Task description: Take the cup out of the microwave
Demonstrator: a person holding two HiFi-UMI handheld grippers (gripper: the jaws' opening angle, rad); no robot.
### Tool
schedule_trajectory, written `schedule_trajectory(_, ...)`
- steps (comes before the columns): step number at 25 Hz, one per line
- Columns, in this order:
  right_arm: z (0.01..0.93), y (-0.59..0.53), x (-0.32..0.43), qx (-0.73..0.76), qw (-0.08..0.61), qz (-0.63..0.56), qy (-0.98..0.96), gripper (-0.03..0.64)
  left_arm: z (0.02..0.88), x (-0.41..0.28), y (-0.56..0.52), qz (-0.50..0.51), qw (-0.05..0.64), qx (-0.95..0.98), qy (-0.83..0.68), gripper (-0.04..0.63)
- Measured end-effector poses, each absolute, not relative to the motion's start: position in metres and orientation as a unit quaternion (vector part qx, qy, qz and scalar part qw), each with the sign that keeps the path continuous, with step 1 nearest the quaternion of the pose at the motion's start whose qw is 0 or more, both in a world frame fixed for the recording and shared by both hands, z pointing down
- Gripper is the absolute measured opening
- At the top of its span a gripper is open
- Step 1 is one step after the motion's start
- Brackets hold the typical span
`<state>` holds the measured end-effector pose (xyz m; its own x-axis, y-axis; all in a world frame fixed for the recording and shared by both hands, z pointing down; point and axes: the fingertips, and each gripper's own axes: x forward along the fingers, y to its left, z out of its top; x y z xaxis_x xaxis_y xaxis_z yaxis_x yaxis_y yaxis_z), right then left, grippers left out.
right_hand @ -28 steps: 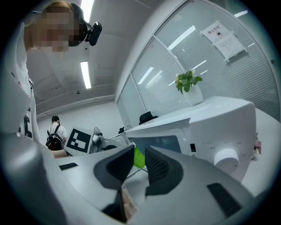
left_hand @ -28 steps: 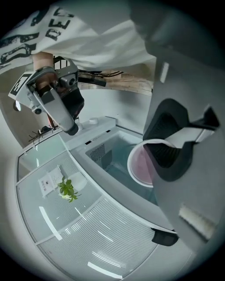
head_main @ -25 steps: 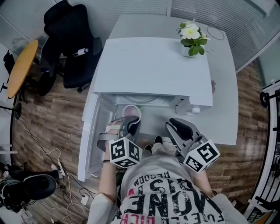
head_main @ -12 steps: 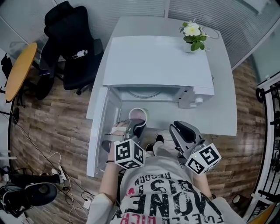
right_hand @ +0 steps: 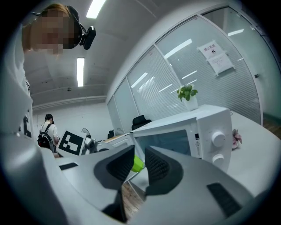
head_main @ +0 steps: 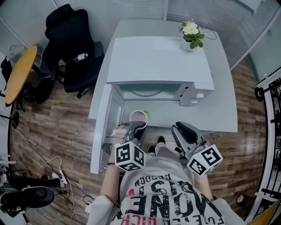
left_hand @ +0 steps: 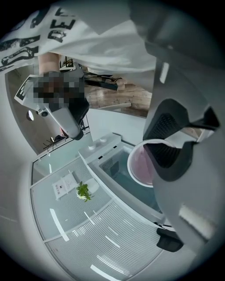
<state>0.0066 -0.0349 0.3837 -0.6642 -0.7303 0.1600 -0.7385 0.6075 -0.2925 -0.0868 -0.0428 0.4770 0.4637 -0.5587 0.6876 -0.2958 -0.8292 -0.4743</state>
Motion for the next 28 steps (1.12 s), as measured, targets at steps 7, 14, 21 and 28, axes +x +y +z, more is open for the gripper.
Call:
schedule_trajectory(7,0.383,-0.025,0.008,0.420,0.010,0.166,-0.892,0.087,0.474,-0.086,-0.034,-0.445,0.152,-0.847,0.249,0.029)
schedule_trajectory(14,0.384,-0.024,0.015,0.426,0.011,0.169,-0.889,0.087,0.471,-0.082,-0.030,-0.440,0.150,-0.850,0.250,0.029)
schedule_trajectory(21,0.383,-0.030,0.023,0.423,0.008,0.175,-0.889,0.087,0.469,-0.076,-0.033,-0.440,0.143,-0.850,0.254,0.029)
schedule_trajectory(28,0.380,-0.036,0.027,0.421,0.010,0.170,-0.891,0.087,0.465,-0.071,-0.031,-0.435,0.131,-0.852,0.260,0.029)
